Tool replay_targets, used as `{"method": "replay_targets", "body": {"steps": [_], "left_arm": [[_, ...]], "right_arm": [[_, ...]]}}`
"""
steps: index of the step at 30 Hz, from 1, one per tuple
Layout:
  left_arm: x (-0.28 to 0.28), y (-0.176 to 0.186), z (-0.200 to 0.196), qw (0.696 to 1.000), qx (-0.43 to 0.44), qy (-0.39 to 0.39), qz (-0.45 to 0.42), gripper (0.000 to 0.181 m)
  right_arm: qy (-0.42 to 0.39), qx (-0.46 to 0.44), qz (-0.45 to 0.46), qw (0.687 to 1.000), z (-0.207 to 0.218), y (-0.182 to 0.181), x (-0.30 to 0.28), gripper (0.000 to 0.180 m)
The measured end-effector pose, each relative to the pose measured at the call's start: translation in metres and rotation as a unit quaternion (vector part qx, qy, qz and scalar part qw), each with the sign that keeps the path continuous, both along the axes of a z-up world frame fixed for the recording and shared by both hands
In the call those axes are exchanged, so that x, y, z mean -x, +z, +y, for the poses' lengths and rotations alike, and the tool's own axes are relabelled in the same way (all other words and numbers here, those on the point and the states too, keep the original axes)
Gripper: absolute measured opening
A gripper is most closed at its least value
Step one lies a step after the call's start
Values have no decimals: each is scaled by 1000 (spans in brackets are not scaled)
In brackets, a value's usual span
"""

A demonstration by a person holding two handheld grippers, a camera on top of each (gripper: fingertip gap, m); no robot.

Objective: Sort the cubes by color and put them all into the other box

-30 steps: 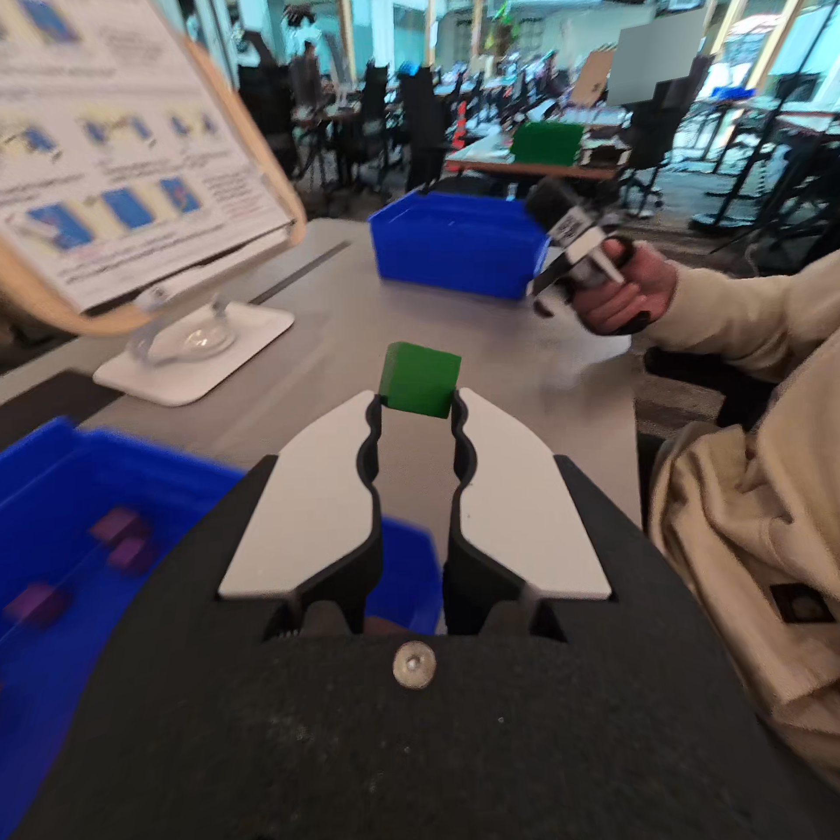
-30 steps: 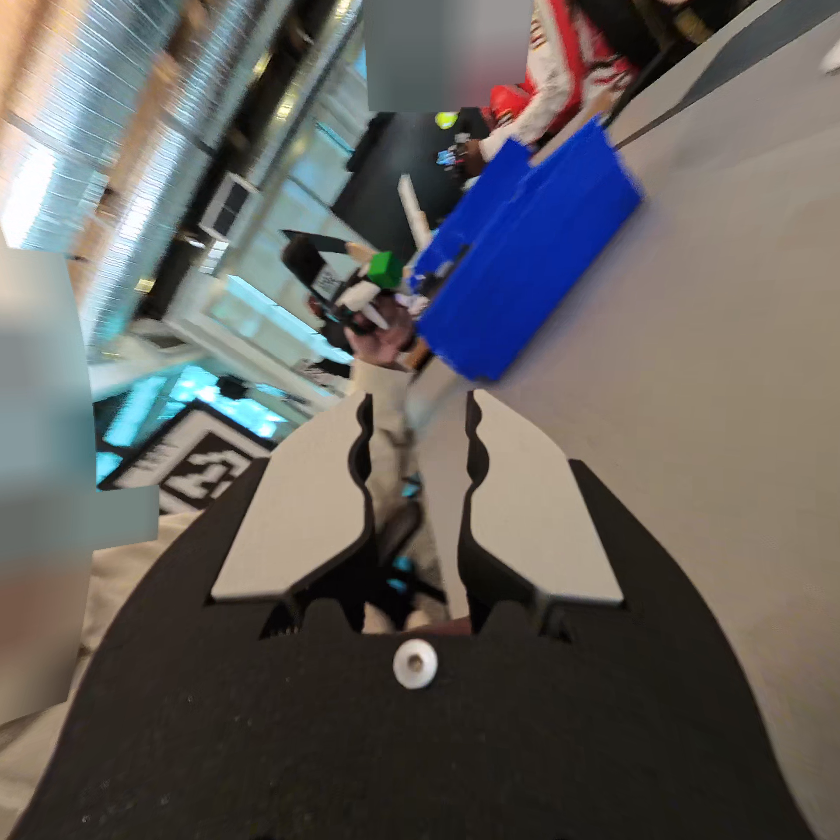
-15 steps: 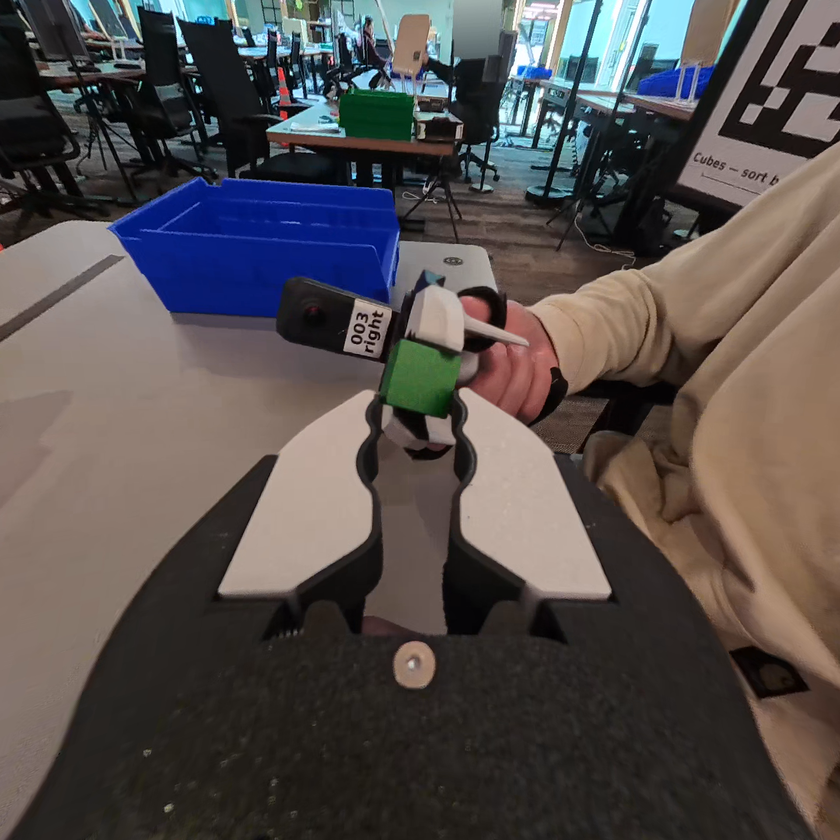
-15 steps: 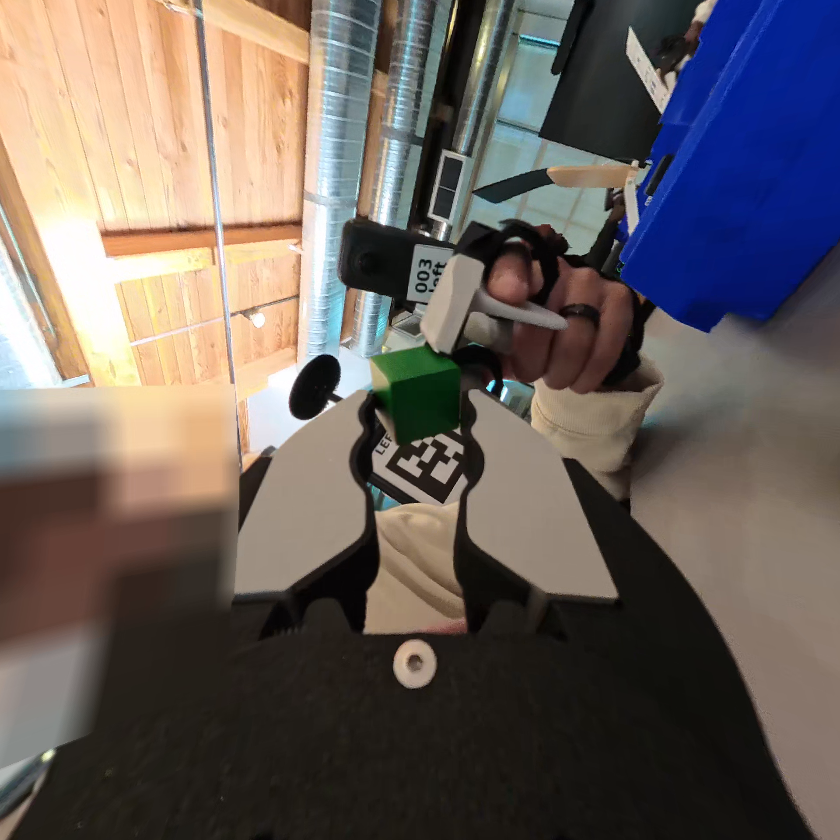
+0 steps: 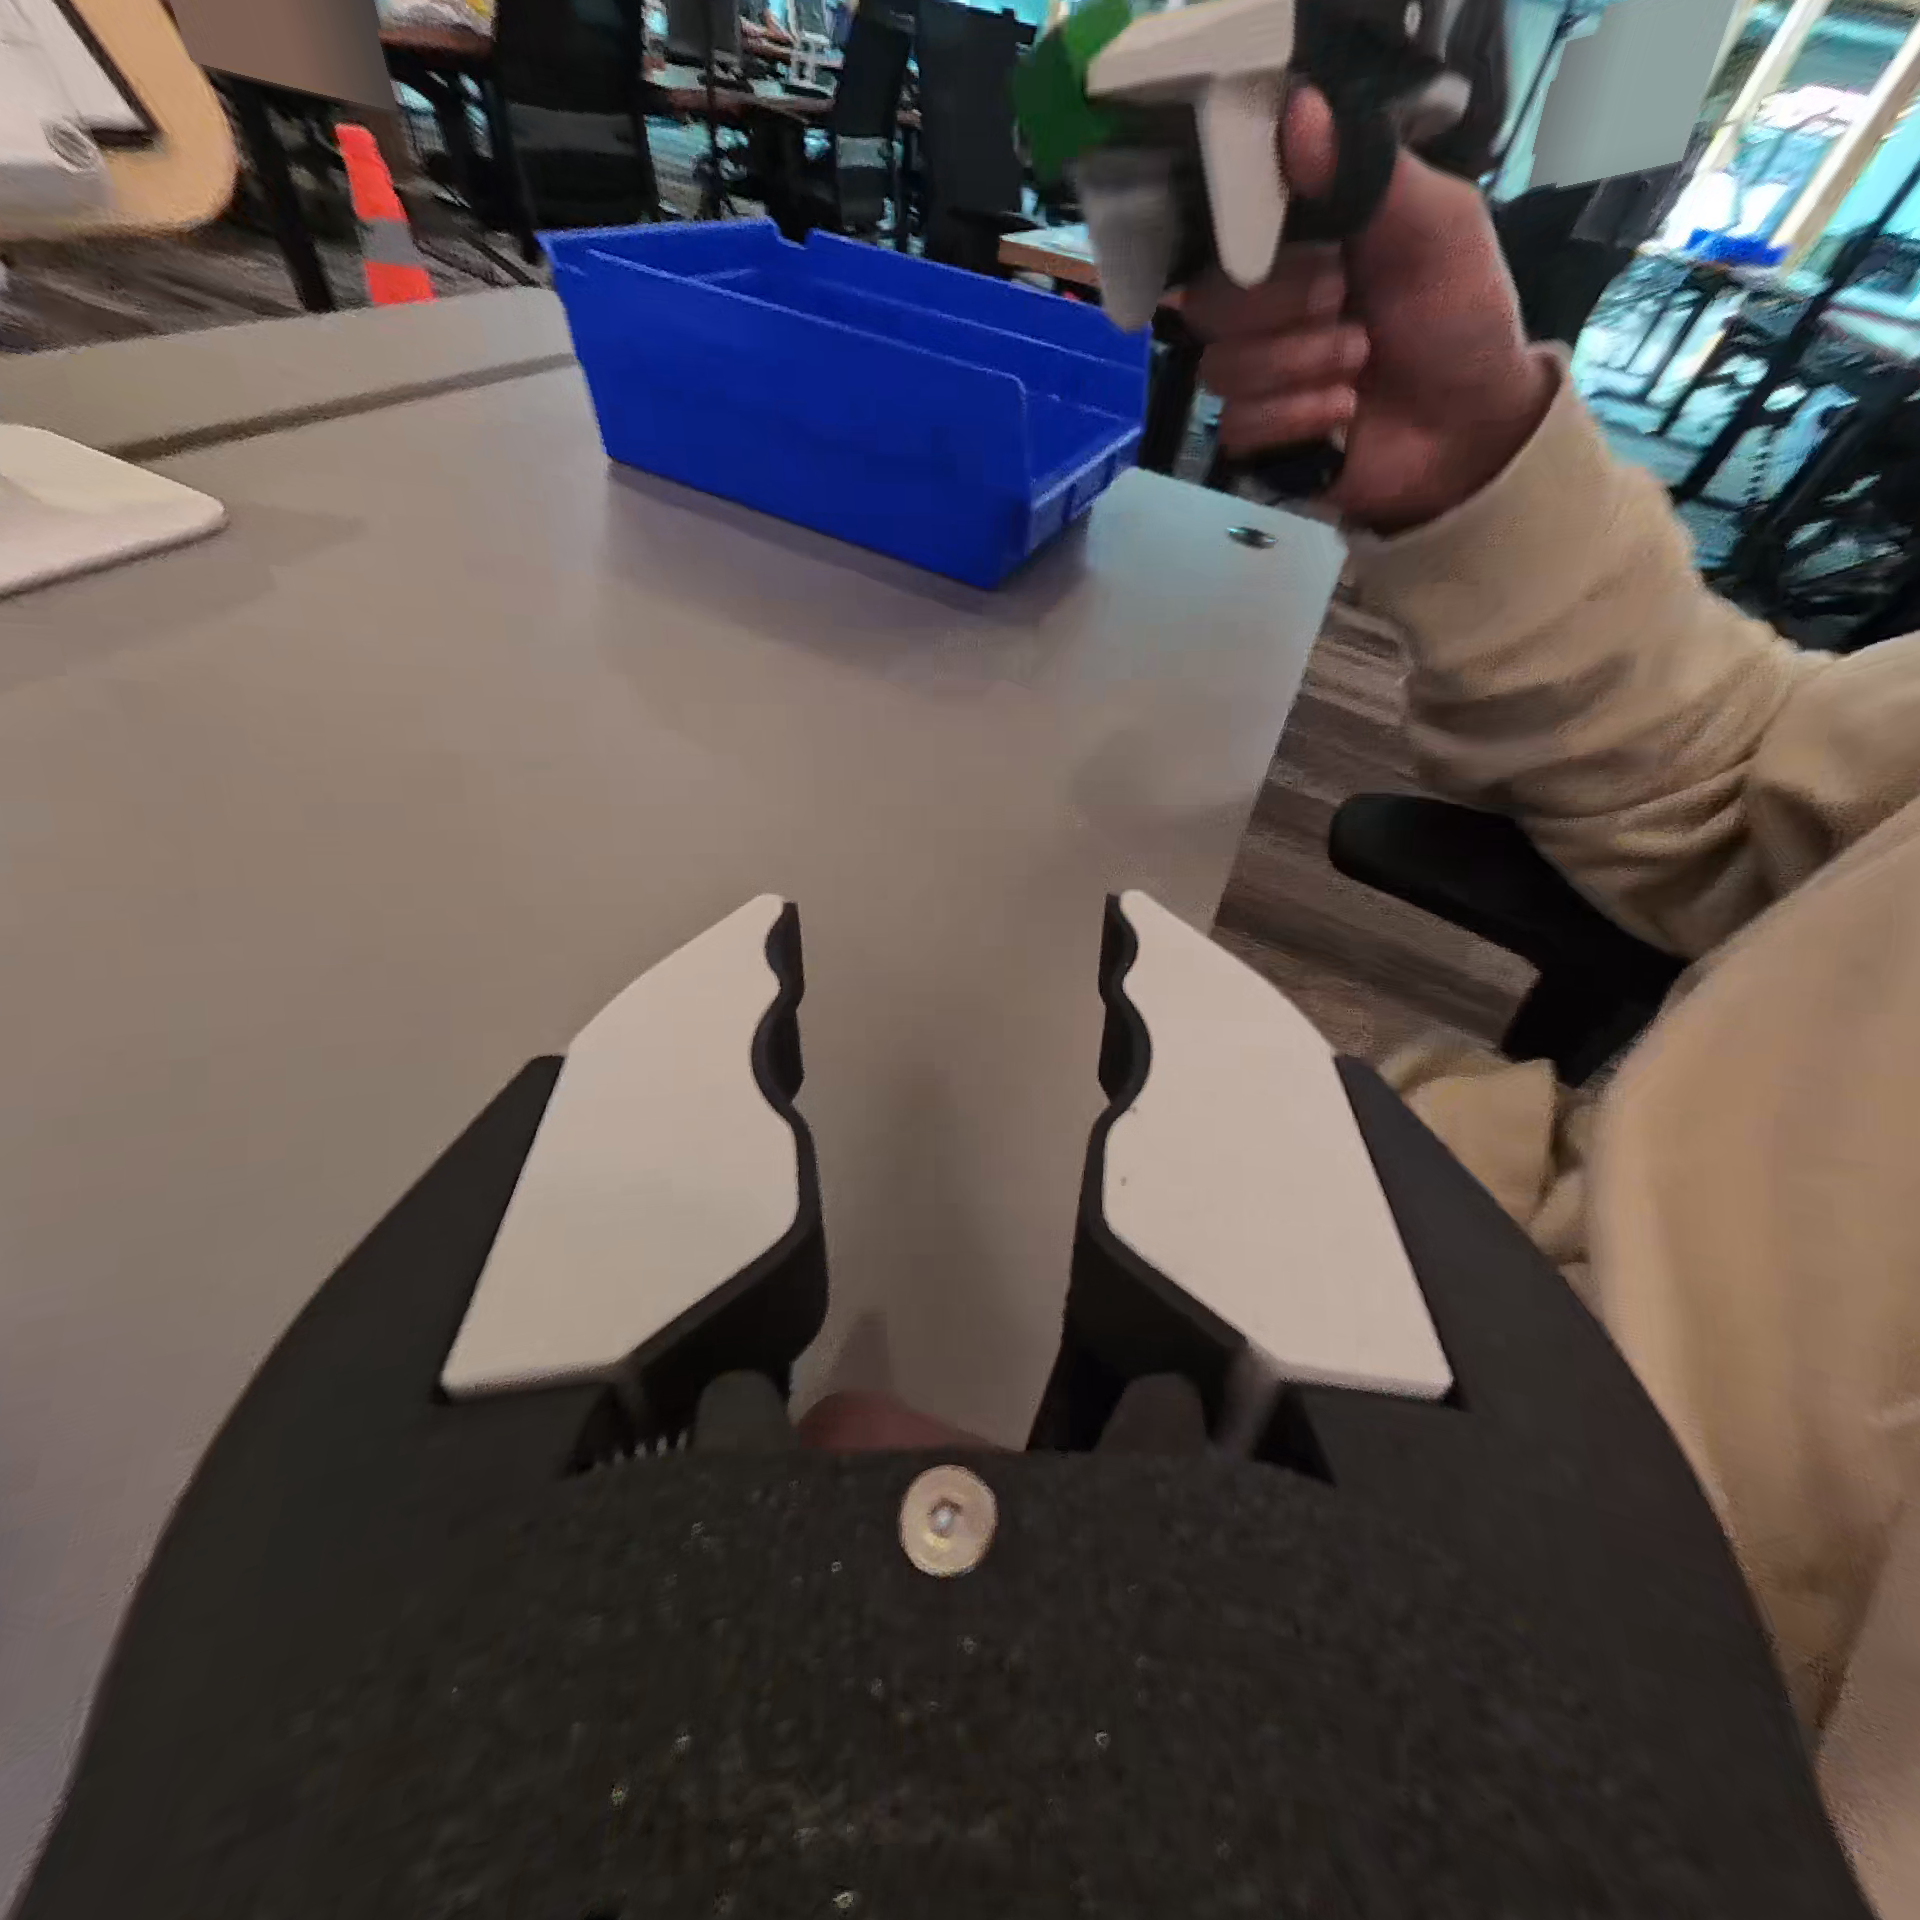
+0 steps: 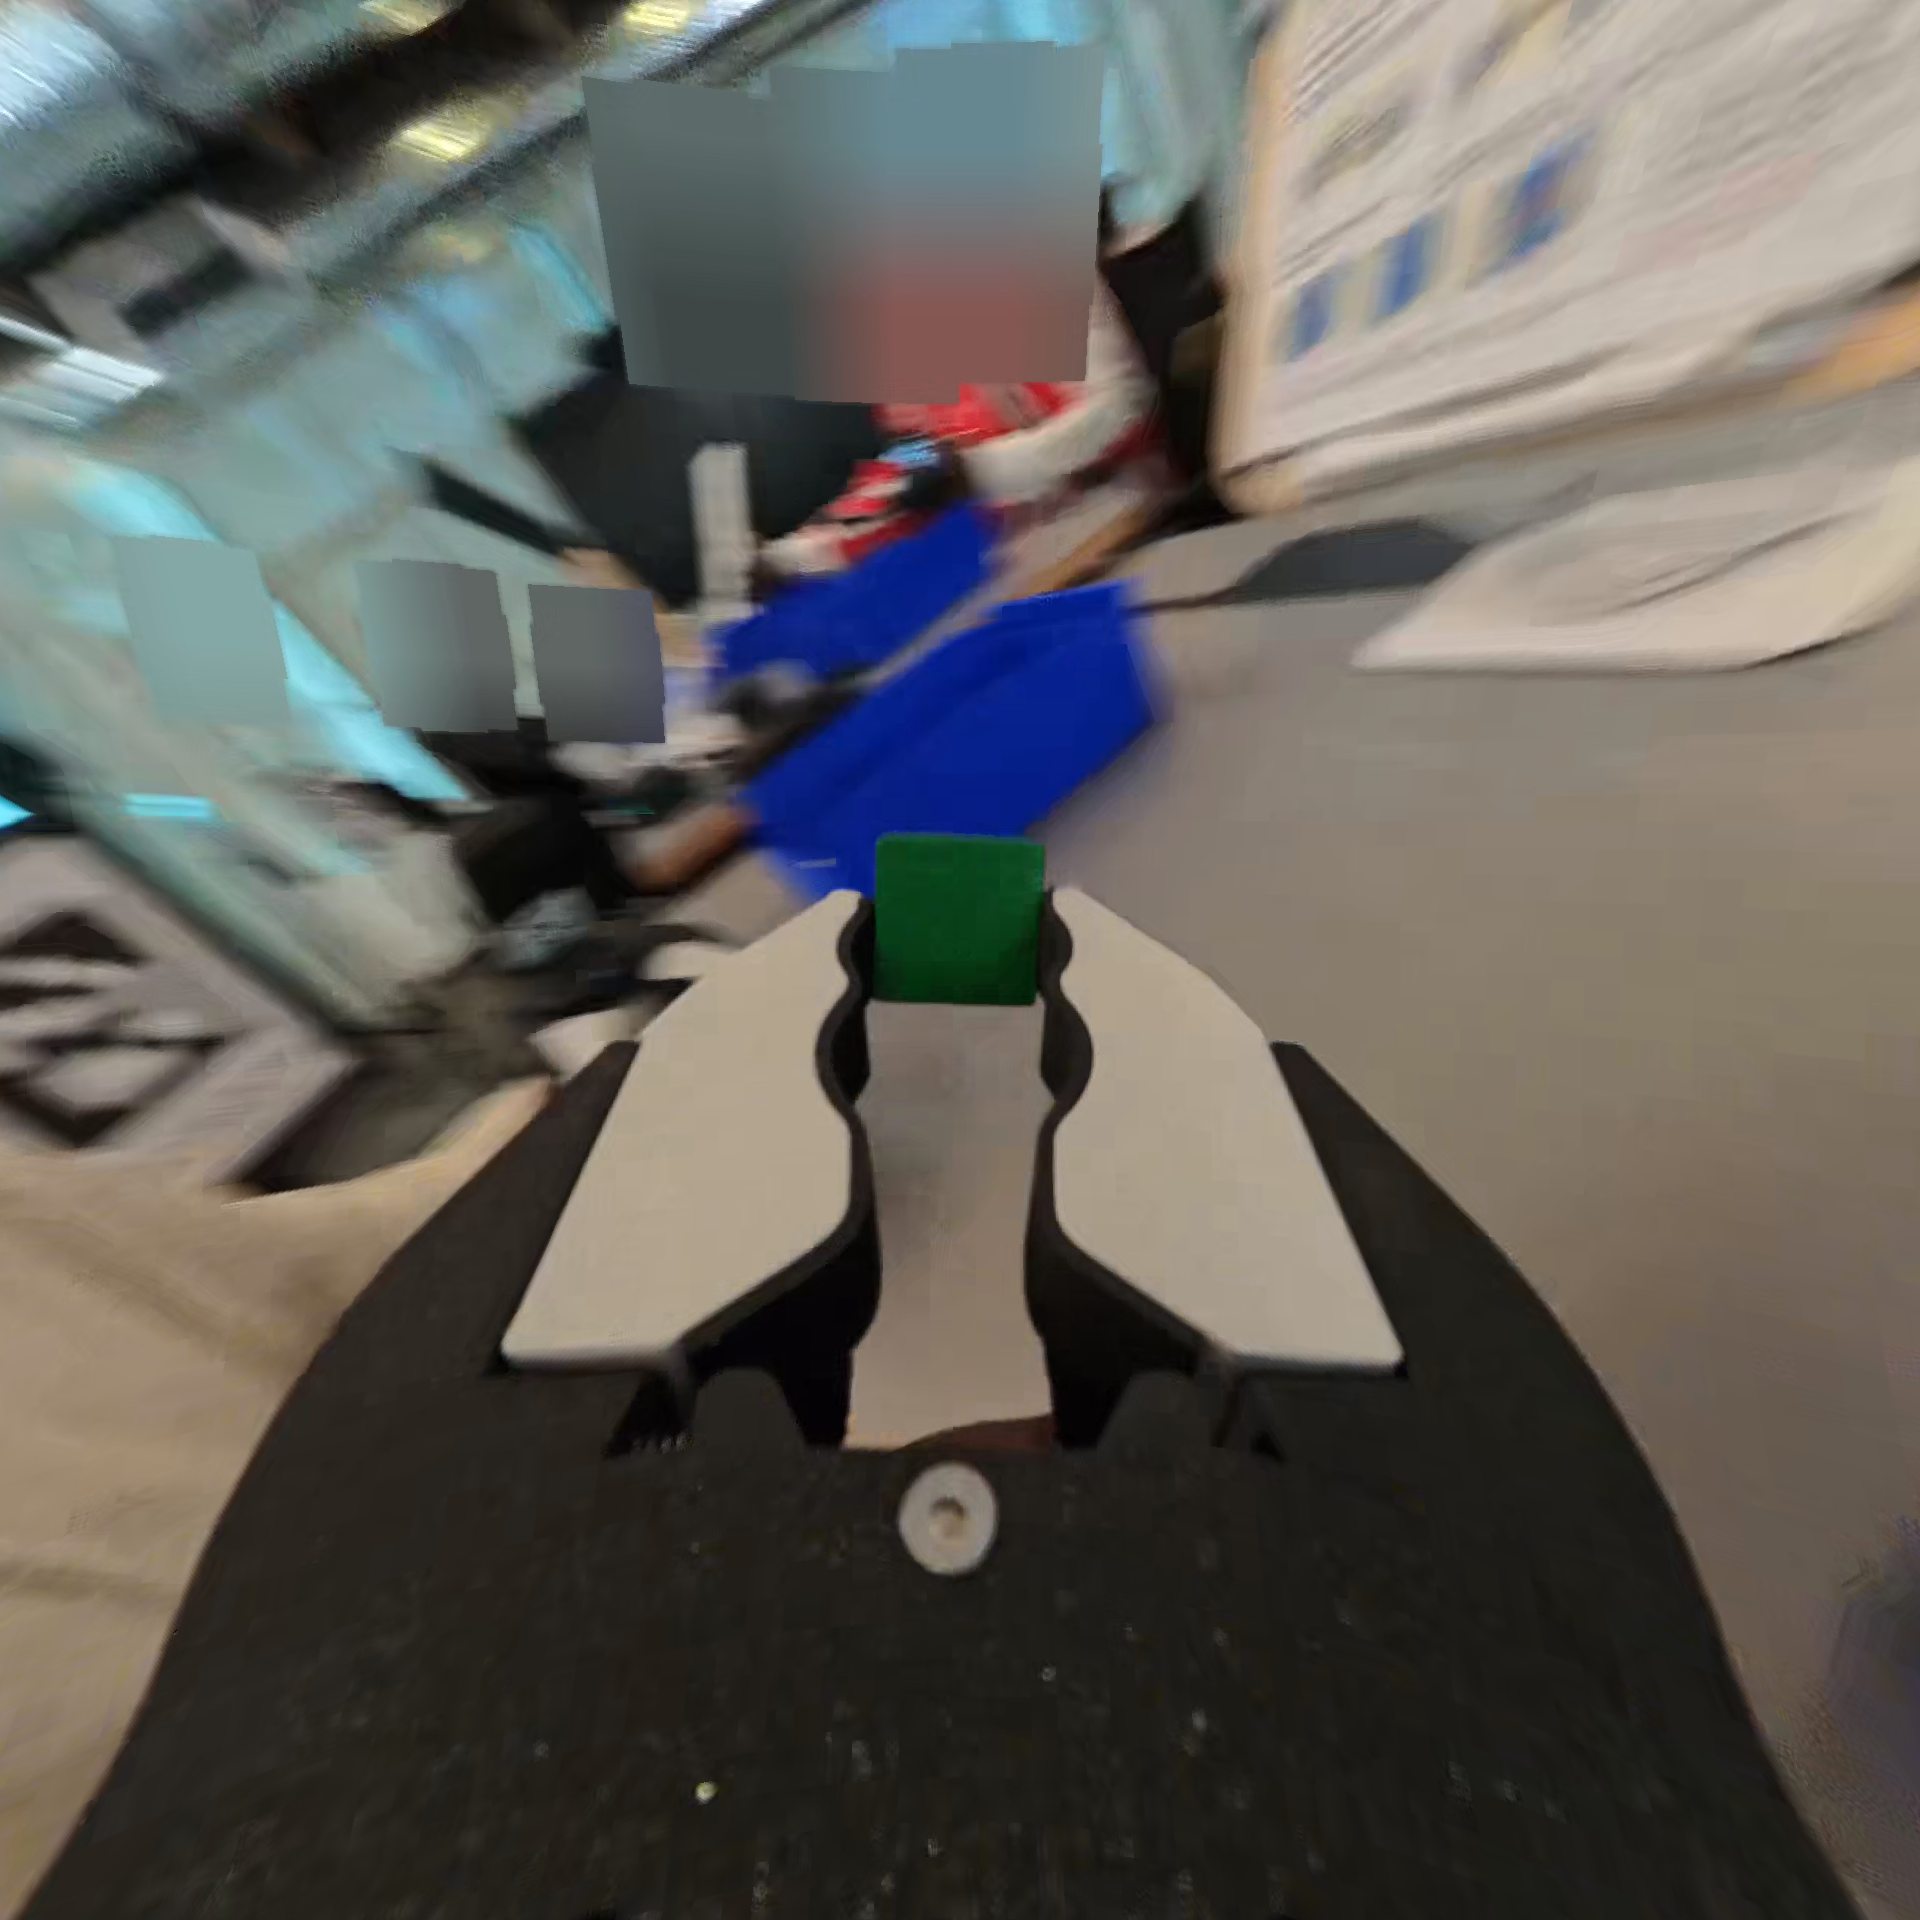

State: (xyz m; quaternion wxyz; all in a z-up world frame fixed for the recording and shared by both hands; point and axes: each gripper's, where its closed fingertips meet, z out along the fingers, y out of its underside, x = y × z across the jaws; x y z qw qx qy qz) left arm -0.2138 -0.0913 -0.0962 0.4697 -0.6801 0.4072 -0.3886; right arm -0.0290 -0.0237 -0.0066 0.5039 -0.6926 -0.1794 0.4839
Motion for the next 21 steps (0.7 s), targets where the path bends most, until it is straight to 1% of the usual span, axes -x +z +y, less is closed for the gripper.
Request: {"method": "replay_targets", "body": {"steps": [1,2,3,4,5,6,9,12,14,17,18,20,21], "left_arm": [[3,3,0,1000,-17,10,3,54],[5,6,0,999,-32,17,4,54],[5,10,0,999,-40,17,2,54],[5,12,0,999,-42,15,0,53],[4,12,0,999,-41,16,-1,53],[4,11,1,999,-39,16,1,53],[3,10,2,999,-39,16,5,53],[6,10,2,999,-48,20,15,53],[9,9,4,998,-54,28,22,53],[11,5,4,998,-47,31,27,53],[12,4,4,998,-46,31,28,53],[14,2,6,998,-47,37,33,53],[16,2,8,997,-49,41,35,54]], "right_arm": [[-75,-26,-60,995,16,5,-34,29],[-151,-43,-136,978,35,5,-72,29],[-207,-46,-222,952,53,-1,-108,29],[-237,-30,-300,923,72,-14,-140,29],[-248,8,-361,899,90,-33,-167,29],[-233,52,-401,884,108,-55,-183,29],[-145,152,-436,875,149,-113,-190,30],[-94,204,-472,852,174,-150,-188,30],[-62,243,-477,842,177,-164,-181,30],[-22,268,-502,822,171,-176,-173,30],[-17,268,-512,816,169,-179,-172,30],[-4,253,-521,815,166,-181,-170,31],[-6,243,-522,817,165,-178,-171,39]]}}
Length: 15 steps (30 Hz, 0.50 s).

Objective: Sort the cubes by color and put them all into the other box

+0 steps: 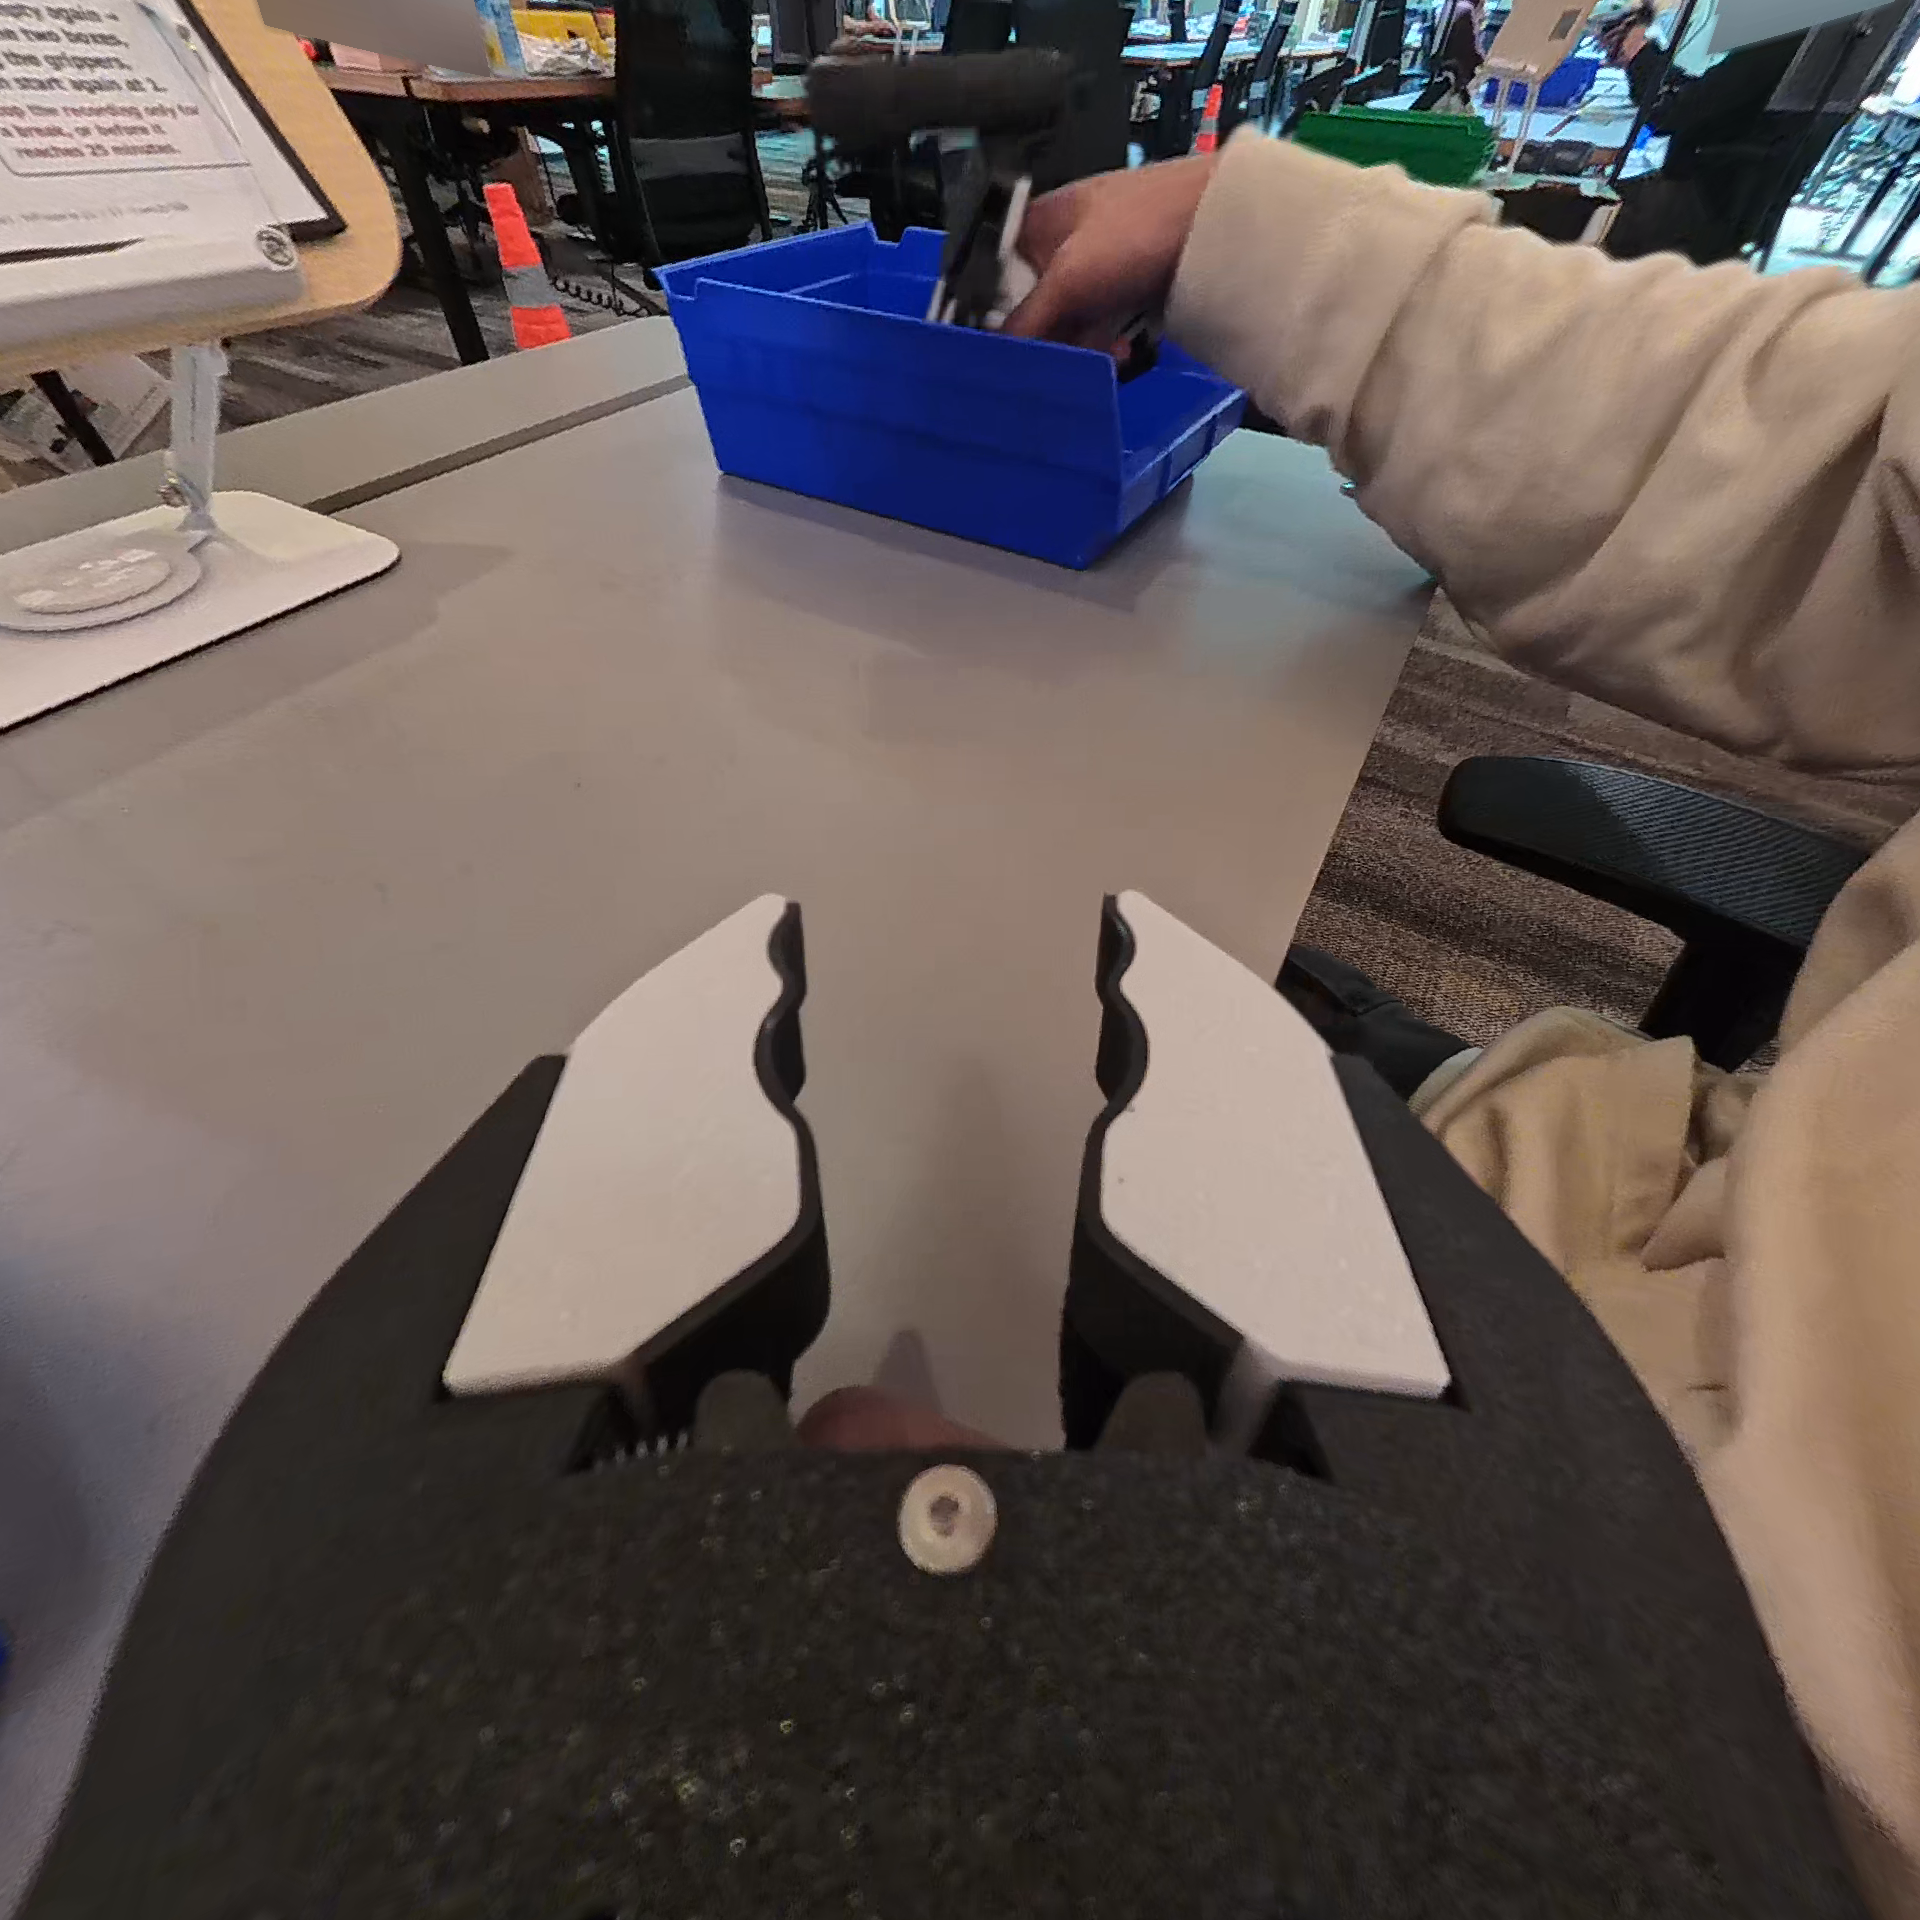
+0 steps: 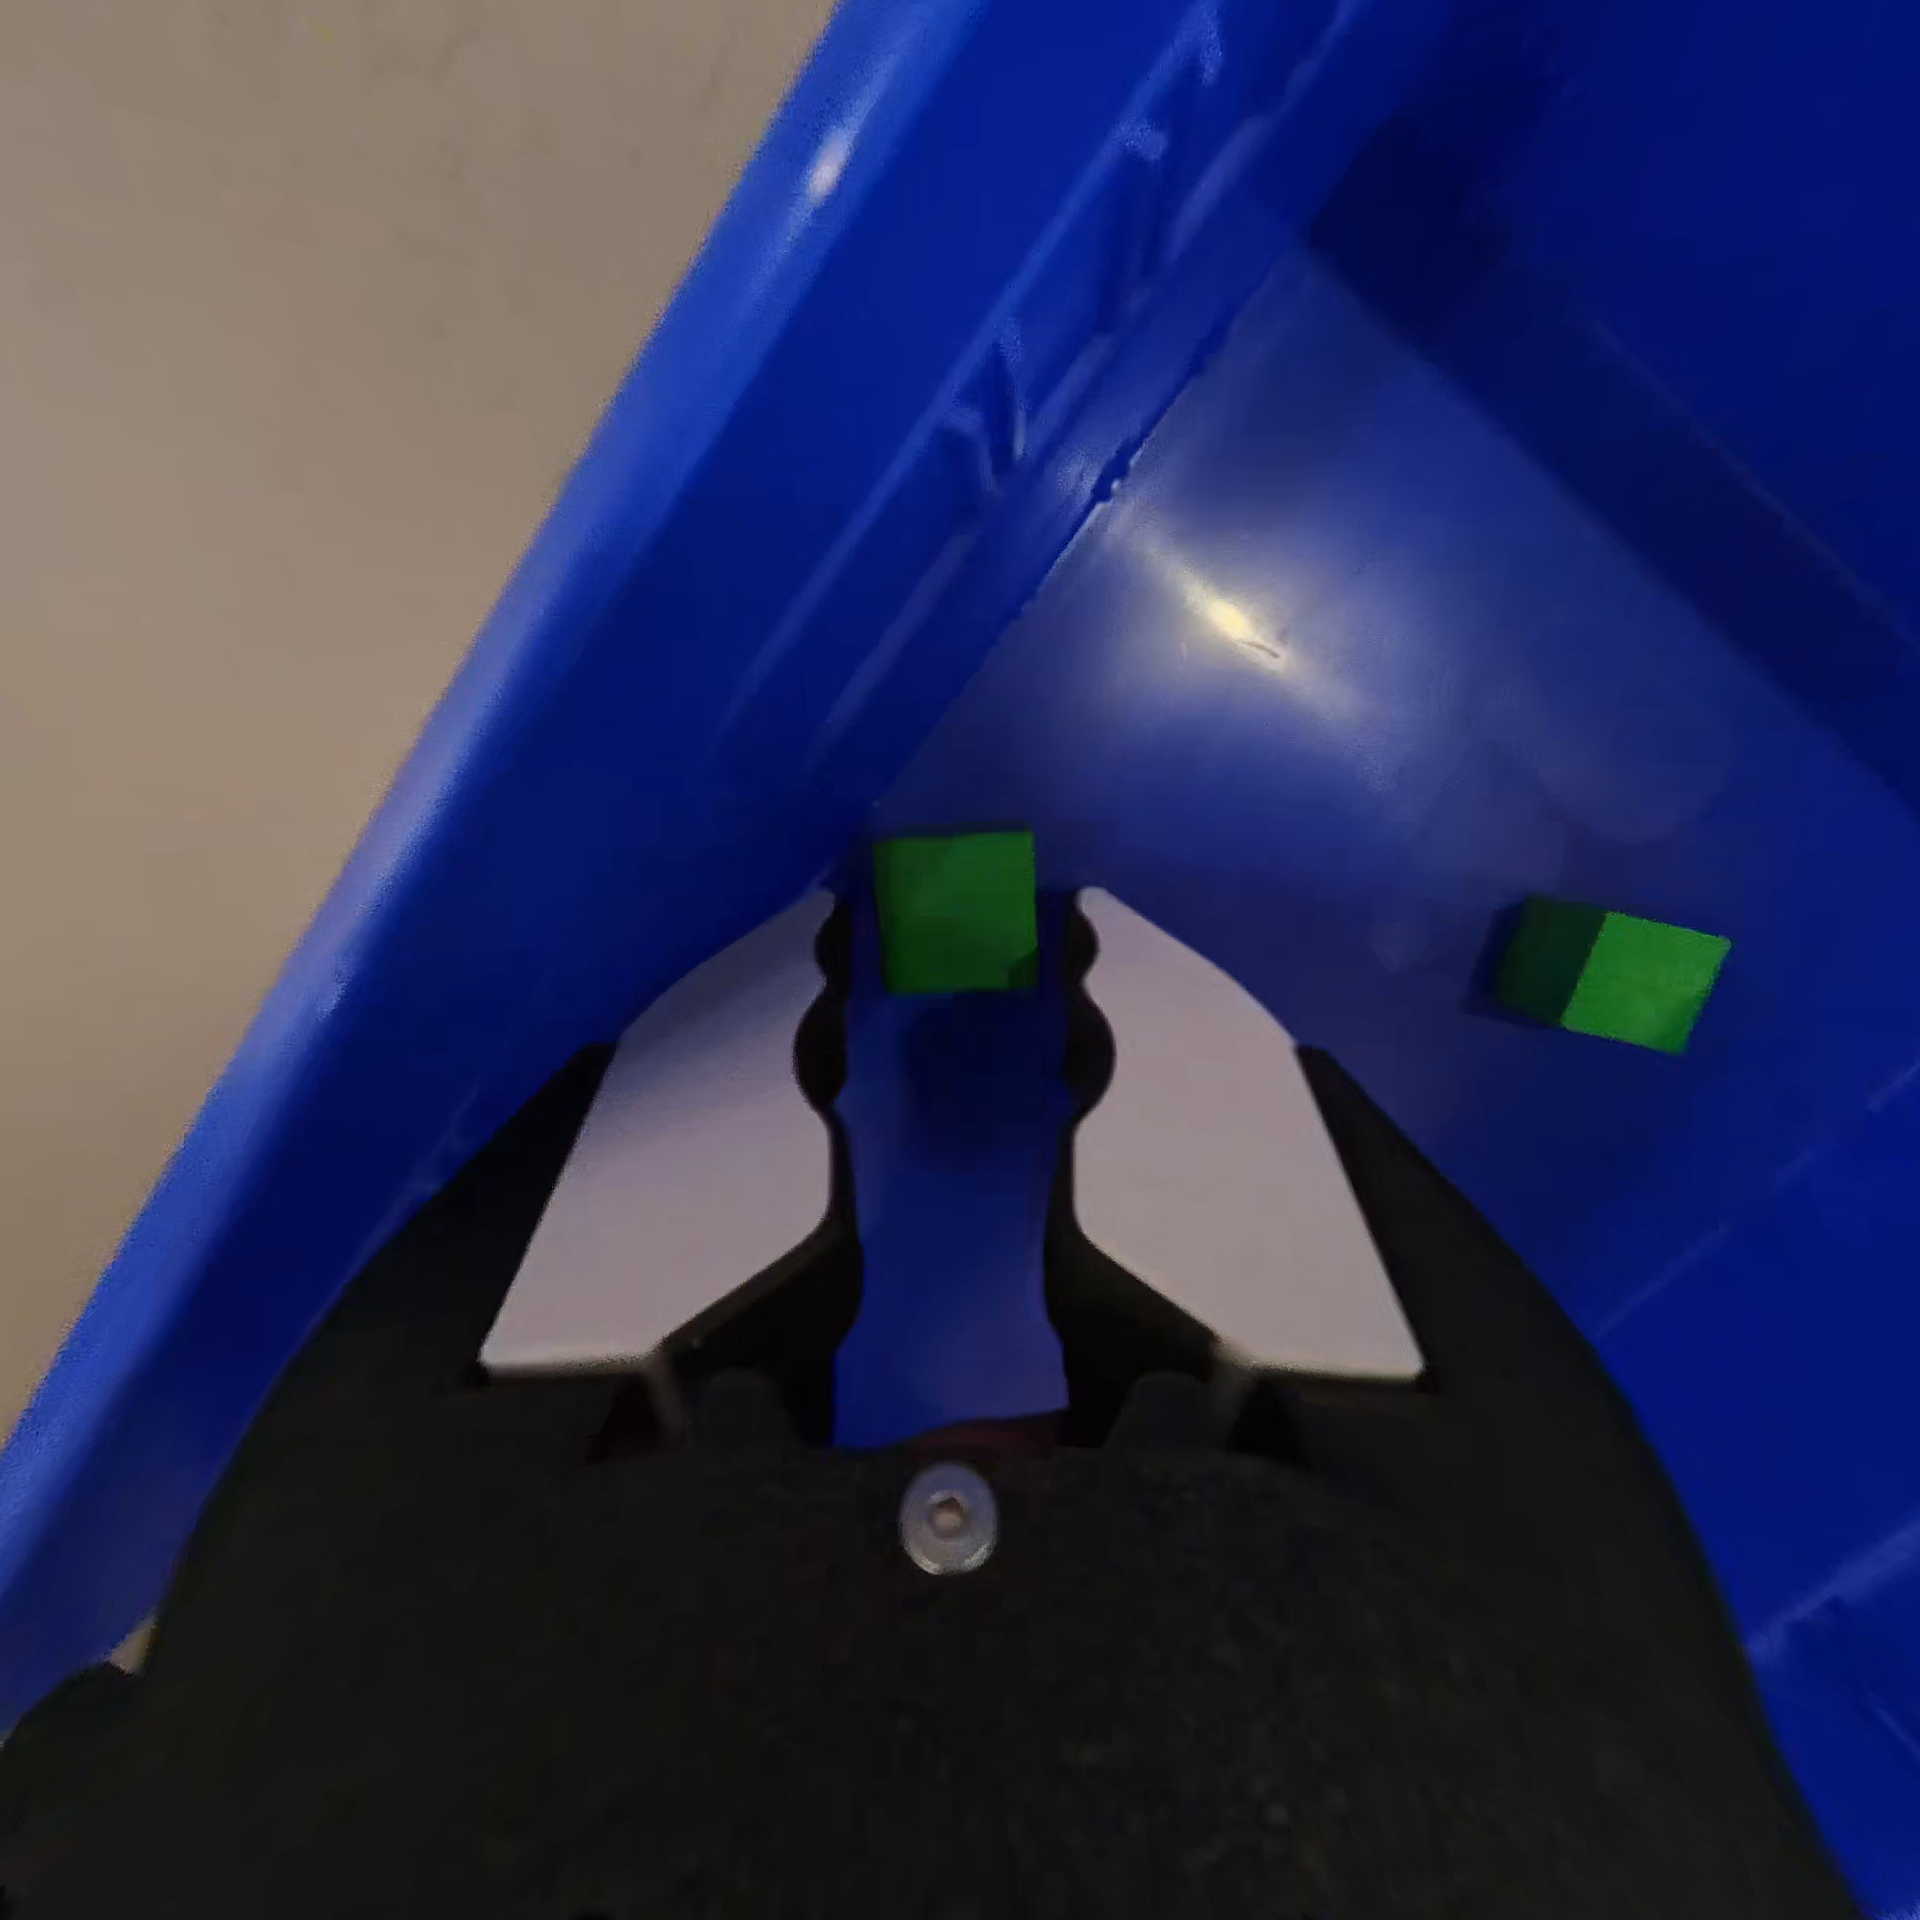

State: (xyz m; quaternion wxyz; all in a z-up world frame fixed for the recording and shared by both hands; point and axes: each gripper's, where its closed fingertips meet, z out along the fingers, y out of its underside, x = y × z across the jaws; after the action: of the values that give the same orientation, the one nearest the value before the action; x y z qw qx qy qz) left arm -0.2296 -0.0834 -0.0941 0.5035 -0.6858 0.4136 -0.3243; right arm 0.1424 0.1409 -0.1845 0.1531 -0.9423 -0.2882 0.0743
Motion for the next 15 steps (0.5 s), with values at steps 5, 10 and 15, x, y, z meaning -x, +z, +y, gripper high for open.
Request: {"method": "replay_targets", "body": {"steps": [5,10,15], "left_arm": [[18,2,20,998,1,68,14,53],[33,-9,43,990,17,137,38,53],[35,-19,52,984,9,167,68,52]], "right_arm": [[-103,-213,38,971,-14,89,-21,46],[-58,-374,359,853,-124,159,119,46],[16,-281,434,856,-210,96,238,45]]}}
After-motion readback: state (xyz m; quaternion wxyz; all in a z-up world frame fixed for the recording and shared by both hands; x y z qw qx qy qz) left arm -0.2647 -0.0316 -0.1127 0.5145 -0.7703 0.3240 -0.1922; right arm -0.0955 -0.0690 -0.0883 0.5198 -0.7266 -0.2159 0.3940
